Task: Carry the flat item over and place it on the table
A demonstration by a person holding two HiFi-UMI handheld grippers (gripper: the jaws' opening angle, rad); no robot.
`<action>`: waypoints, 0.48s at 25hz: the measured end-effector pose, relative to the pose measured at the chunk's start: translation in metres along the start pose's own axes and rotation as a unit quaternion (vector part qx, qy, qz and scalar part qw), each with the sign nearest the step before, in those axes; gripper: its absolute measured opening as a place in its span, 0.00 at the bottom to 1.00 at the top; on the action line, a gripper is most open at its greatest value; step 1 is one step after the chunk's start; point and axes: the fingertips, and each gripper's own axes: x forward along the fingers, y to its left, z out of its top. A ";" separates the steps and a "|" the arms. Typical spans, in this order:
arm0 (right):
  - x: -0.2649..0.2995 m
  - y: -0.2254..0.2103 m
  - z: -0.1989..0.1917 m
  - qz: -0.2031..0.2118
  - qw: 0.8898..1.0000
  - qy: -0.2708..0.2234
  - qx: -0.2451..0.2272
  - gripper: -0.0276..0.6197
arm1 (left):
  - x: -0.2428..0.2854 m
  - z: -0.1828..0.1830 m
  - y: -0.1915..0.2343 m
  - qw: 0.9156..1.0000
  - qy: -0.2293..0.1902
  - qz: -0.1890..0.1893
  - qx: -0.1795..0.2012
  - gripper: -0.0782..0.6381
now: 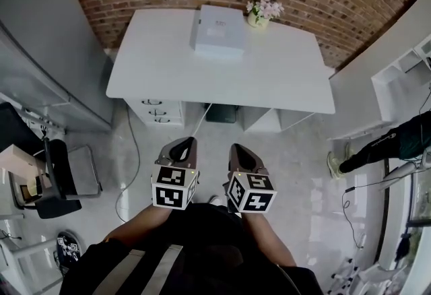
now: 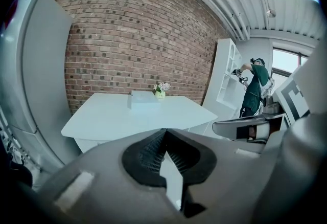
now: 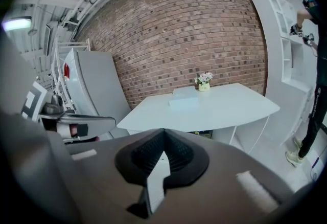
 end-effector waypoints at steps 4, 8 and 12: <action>-0.007 -0.011 -0.014 0.003 1.000 0.012 -0.002 0.04 | 0.001 -0.012 -0.012 1.000 0.012 0.008 -0.001 0.11; -0.011 -0.018 -0.018 0.005 1.000 0.015 -0.002 0.04 | 0.003 -0.018 -0.020 1.000 0.019 0.014 0.001 0.11; -0.012 -0.027 -0.020 0.008 1.000 0.018 -0.002 0.04 | 0.009 -0.022 -0.027 1.000 0.023 0.017 0.000 0.11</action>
